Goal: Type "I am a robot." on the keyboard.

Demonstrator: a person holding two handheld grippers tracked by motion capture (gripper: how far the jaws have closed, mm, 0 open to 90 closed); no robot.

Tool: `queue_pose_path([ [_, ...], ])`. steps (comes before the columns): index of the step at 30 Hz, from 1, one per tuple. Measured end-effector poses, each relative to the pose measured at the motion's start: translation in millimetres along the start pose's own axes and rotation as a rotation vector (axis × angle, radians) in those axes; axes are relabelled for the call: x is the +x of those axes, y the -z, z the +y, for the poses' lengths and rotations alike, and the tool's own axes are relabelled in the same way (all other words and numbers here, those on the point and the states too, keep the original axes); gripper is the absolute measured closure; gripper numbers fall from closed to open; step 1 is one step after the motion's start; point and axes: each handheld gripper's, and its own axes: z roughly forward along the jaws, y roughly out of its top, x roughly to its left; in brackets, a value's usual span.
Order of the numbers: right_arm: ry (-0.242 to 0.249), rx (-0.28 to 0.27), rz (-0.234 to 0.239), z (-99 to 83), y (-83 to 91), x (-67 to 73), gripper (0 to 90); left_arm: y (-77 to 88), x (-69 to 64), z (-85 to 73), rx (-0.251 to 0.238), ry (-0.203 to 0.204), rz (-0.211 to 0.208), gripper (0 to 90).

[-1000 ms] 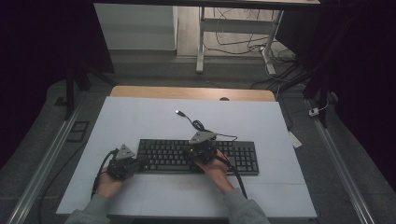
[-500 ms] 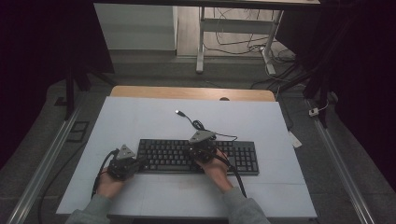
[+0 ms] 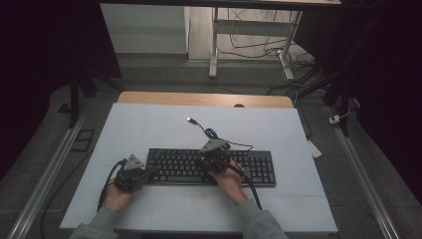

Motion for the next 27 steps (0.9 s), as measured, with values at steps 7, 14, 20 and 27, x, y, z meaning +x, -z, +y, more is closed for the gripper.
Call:
queue_pose_path([
  [7,0.000,-0.040,-0.001,2.5,7.7,-0.1,89.8,3.3,-0.4,0.5,-0.025,0.004,0.004,88.4],
  [14,-0.017,-0.087,0.018,0.8,23.6,-3.3,89.8,12.8,1.6,1.0,-0.090,0.031,-0.004,88.0],
  [20,-0.024,-0.113,0.032,-6.5,37.3,-5.3,72.2,15.1,2.4,0.7,-0.113,0.041,-0.009,74.8],
  [27,-0.061,-0.124,0.039,-16.1,47.9,-10.1,58.5,15.8,3.1,0.5,-0.119,0.052,-0.007,61.5],
])
